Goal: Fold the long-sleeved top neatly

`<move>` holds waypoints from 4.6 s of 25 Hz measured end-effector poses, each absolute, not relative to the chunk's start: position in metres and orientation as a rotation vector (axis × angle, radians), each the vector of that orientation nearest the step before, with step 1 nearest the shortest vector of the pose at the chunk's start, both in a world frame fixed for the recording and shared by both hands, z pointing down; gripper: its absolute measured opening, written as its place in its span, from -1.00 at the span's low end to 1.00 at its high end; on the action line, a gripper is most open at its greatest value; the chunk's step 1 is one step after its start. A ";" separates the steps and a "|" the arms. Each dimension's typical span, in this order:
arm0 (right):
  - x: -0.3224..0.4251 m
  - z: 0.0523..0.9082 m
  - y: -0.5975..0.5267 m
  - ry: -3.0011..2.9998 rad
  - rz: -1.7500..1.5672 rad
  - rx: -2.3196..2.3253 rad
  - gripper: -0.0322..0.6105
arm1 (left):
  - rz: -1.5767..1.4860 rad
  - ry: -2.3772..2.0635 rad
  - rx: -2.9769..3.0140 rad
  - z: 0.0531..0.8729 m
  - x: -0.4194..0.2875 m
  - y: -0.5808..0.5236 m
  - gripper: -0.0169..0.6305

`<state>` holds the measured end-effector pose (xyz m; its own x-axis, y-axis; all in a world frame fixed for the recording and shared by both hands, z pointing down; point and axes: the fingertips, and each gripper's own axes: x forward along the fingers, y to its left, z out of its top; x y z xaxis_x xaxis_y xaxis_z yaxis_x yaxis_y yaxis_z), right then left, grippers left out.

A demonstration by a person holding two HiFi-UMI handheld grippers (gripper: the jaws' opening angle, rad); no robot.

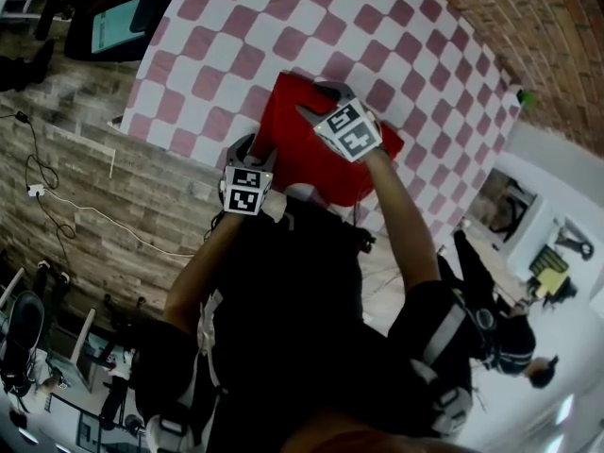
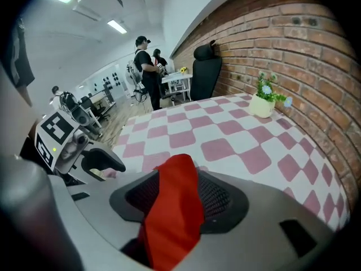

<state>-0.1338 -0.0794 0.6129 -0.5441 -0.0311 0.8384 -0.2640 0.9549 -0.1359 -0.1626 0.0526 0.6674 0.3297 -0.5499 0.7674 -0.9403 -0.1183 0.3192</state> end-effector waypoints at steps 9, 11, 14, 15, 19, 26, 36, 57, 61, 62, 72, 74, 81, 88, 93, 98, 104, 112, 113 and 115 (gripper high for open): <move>-0.132 0.658 -0.089 -2.005 0.334 0.120 -0.27 | 0.594 -1.293 1.729 0.688 -0.162 0.055 -0.27; -0.132 0.667 -0.090 -1.983 0.342 0.115 -0.27 | 0.592 -1.279 1.721 0.691 -0.161 0.055 -0.27; -0.130 0.677 -0.092 -1.952 0.349 0.105 -0.26 | 0.576 -1.250 1.713 0.693 -0.159 0.054 -0.27; -0.130 0.680 -0.092 -1.945 0.349 0.103 -0.26 | 0.573 -1.242 1.715 0.693 -0.159 0.054 -0.27; -0.128 0.694 -0.096 -1.931 0.343 0.094 -0.25 | 0.579 -1.209 1.733 0.696 -0.157 0.053 -0.32; -0.125 0.701 -0.094 -1.922 0.365 0.071 -0.46 | 0.599 -1.138 1.763 0.698 -0.164 0.054 -0.57; -0.125 0.700 -0.099 -1.967 0.420 0.113 -0.70 | 0.631 -1.073 1.805 0.698 -0.157 0.042 -0.74; 0.018 0.671 -0.204 -2.007 0.823 0.821 -0.72 | 1.071 -0.649 2.287 0.676 -0.110 -0.127 -0.75; 0.079 0.667 -0.215 -1.988 0.911 0.981 -0.72 | 1.165 -0.532 2.392 0.671 -0.062 -0.169 -0.75; 0.097 0.666 -0.216 -1.981 0.932 1.026 -0.72 | 1.191 -0.498 2.416 0.669 -0.047 -0.179 -0.75; 0.230 0.664 -0.202 -1.882 1.131 1.357 -0.72 | 1.420 -0.224 2.637 0.662 0.088 -0.228 -0.75; 0.243 0.664 -0.199 -1.873 1.146 1.392 -0.72 | 1.438 -0.192 2.663 0.661 0.103 -0.232 -0.75; 0.267 0.661 -0.194 -1.877 1.142 1.472 -0.72 | 1.482 -0.149 2.681 0.664 0.131 -0.239 -0.75; 0.268 0.675 -0.199 -1.851 1.118 1.474 -0.72 | 1.434 -0.213 2.631 0.676 0.130 -0.243 -0.75; 0.270 0.673 -0.197 -1.884 1.056 1.415 -0.60 | 1.444 -0.210 2.650 0.675 0.130 -0.240 -0.75; 0.266 0.654 -0.199 -1.933 0.936 1.244 -0.34 | 1.421 -0.221 2.660 0.675 0.128 -0.243 -0.75; 0.274 0.636 -0.211 -1.897 0.564 0.916 -0.19 | 1.444 -0.200 2.690 0.673 0.129 -0.242 -0.75; 0.263 0.640 -0.237 -1.811 0.327 0.410 -0.12 | 1.475 -0.159 2.739 0.670 0.130 -0.242 -0.75; 0.259 0.643 -0.239 -1.808 0.329 0.360 -0.12 | 1.474 -0.158 2.743 0.670 0.130 -0.242 -0.75; 0.250 0.654 -0.236 -1.806 0.371 0.264 -0.12 | 1.473 -0.153 2.751 0.670 0.129 -0.242 -0.75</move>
<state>0.2498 -0.2364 0.6540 -0.2622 0.0138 0.9649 -0.3678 0.9230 -0.1132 0.1288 -0.2421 0.6701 0.5506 -0.0776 0.8311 -0.0944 -0.9951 -0.0303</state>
